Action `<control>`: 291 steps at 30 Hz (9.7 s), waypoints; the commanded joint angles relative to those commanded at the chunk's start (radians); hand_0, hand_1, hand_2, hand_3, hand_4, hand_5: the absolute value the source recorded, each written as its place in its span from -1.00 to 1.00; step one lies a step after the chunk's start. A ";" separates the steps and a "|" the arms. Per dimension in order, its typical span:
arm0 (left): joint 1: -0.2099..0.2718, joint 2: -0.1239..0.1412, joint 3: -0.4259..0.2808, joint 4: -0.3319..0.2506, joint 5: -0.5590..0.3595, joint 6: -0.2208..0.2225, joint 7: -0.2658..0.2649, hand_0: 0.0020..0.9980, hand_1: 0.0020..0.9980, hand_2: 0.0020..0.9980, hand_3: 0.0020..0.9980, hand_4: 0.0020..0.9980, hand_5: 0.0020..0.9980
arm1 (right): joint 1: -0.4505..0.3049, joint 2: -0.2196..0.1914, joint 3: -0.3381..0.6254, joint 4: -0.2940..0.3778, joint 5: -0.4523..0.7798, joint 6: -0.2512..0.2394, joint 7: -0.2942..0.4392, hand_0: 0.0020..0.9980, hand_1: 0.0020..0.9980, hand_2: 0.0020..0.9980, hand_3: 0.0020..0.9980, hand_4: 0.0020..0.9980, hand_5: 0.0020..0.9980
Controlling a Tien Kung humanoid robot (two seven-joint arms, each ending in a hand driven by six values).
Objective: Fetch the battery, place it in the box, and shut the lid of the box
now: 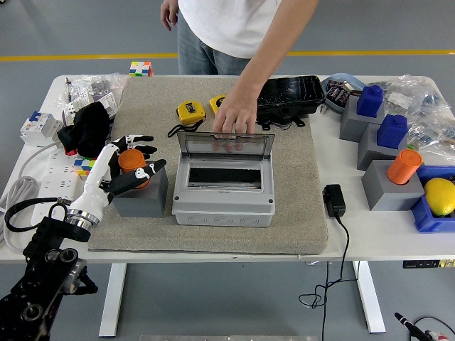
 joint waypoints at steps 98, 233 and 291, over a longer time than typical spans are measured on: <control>0.031 -0.008 0.059 -0.010 -0.038 0.141 -0.044 -0.45 -0.18 -0.29 -0.25 1.00 -0.61 | -0.001 -0.001 0.026 0.000 -0.004 -0.003 0.003 0.74 0.59 0.55 0.70 1.00 1.00; -0.461 -0.018 0.724 0.193 0.560 0.477 0.097 -0.94 -1.00 -0.90 -0.91 0.42 -0.29 | 0.026 -0.006 0.106 0.000 -0.100 0.003 -0.029 0.74 0.60 0.55 0.70 1.00 1.00; -0.445 -0.035 0.667 0.229 0.577 0.509 -0.003 0.13 0.40 0.24 0.15 1.00 0.35 | 0.032 -0.003 0.092 0.000 -0.087 0.005 -0.030 0.74 0.59 0.55 0.70 1.00 1.00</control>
